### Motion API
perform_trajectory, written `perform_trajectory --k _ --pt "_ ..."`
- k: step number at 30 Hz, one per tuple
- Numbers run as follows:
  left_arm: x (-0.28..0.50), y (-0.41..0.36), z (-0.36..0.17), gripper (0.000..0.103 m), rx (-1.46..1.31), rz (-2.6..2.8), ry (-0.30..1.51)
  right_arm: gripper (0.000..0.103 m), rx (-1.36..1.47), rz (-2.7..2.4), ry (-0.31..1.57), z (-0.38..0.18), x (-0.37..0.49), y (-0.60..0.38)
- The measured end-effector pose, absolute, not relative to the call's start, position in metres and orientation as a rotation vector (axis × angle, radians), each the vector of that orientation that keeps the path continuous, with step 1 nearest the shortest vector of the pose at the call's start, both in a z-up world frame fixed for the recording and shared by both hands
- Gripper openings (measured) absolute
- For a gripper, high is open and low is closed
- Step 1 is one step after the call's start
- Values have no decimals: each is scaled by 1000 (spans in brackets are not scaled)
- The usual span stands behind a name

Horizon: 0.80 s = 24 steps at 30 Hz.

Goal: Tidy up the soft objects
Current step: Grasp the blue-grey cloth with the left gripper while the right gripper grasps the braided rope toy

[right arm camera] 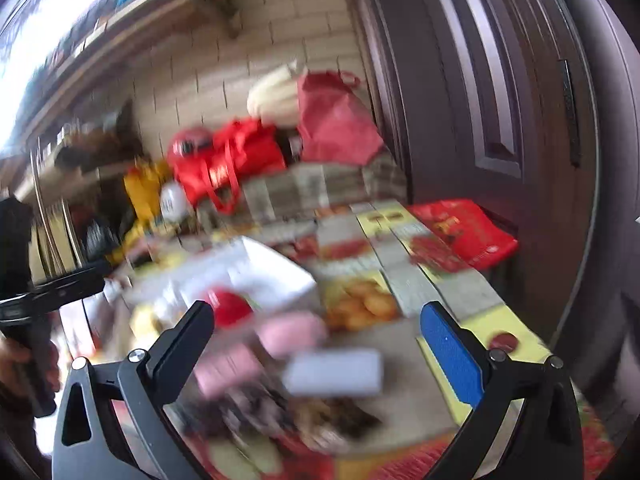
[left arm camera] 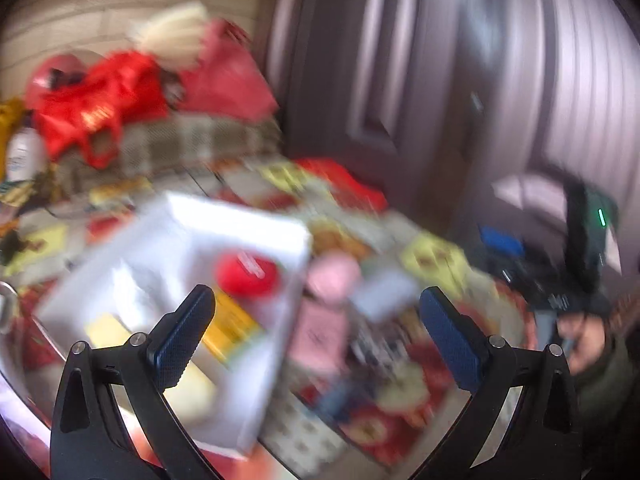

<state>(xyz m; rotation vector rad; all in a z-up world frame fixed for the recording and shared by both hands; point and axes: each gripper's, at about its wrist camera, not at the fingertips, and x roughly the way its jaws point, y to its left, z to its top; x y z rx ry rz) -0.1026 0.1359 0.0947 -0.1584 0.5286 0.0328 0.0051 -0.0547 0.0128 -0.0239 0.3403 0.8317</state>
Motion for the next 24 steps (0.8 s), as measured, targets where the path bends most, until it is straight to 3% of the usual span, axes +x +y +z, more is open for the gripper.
perform_trajectory --k 7,9,18,24 --pt "-85 83 32 102 -28 -28 767 102 -241 836 515 -27 7 -35" --pt "-80 80 25 102 -26 -26 794 97 -277 843 552 -35 8 -30" --pt "-63 93 16 94 -57 3 841 96 -397 838 663 -57 22 -8" --pt "-49 84 9 94 24 25 866 73 -404 851 698 -63 27 -2"
